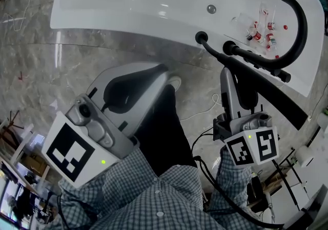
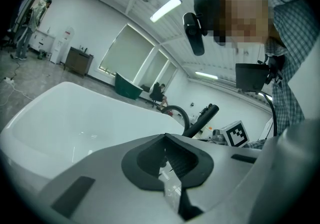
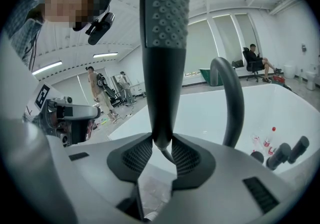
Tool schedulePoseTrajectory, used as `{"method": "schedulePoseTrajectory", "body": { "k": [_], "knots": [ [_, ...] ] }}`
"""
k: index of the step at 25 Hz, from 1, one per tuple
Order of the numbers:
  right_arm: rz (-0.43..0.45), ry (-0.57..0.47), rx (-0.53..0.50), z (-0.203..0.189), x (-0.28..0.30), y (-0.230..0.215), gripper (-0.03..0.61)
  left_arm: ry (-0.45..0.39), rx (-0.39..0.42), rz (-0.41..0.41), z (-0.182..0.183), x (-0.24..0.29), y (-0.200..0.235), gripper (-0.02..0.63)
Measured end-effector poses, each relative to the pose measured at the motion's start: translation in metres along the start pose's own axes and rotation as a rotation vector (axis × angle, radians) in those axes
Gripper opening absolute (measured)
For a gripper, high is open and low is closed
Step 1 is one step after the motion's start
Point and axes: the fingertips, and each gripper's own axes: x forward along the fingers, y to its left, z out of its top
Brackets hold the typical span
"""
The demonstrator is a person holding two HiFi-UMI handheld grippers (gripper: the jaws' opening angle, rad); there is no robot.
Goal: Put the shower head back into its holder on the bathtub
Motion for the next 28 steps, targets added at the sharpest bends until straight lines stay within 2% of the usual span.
{"method": "schedulePoseTrajectory", "body": {
  "k": [28],
  "knots": [
    [-0.03, 0.055, -0.041, -0.042, 0.049, -0.026, 0.12, 0.05, -0.021, 0.033, -0.035, 0.007, 0.022, 0.009]
  ]
}}
